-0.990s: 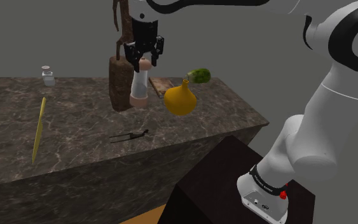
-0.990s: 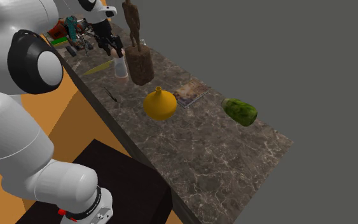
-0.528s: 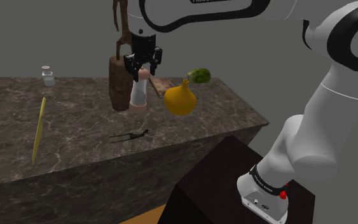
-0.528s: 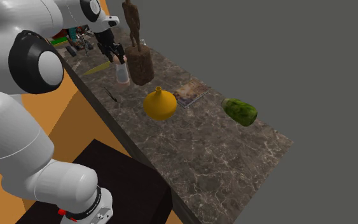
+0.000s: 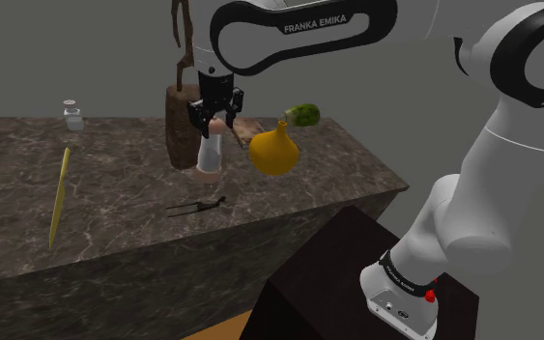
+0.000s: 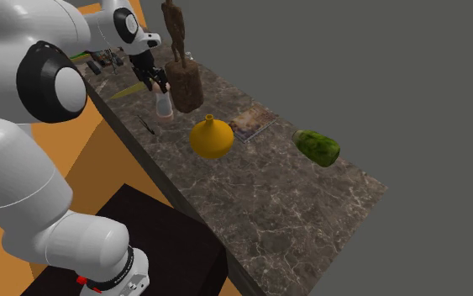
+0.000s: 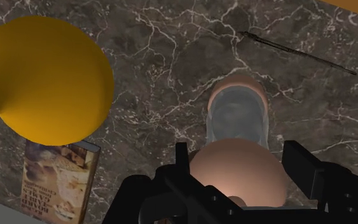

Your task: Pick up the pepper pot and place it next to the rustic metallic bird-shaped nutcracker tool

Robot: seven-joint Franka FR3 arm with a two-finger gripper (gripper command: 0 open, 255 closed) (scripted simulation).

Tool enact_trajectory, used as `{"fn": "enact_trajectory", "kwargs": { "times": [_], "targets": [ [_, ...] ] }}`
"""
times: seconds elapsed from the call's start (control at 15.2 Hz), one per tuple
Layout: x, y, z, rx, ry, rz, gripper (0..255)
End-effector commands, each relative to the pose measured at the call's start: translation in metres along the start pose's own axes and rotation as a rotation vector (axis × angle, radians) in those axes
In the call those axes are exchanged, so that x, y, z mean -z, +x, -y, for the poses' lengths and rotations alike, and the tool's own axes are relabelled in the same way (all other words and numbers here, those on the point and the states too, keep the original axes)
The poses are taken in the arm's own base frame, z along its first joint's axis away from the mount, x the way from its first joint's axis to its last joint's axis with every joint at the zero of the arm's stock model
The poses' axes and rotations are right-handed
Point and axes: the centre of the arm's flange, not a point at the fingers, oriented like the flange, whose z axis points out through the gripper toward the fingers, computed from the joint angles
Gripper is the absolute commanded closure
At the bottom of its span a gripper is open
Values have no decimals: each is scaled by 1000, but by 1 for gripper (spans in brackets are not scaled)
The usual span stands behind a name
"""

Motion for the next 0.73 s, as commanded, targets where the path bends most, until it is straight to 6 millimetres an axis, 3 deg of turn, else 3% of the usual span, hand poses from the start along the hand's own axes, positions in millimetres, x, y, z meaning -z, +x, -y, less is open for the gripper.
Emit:
{"fn": "enact_trajectory", "kwargs": {
  "times": [0.0, 0.4, 0.66],
  "targets": [
    [-11, -1, 2, 0, 0, -1, 255],
    [-41, -2, 7, 0, 0, -1, 255],
    [-41, -2, 7, 0, 0, -1, 255]
  ]
}}
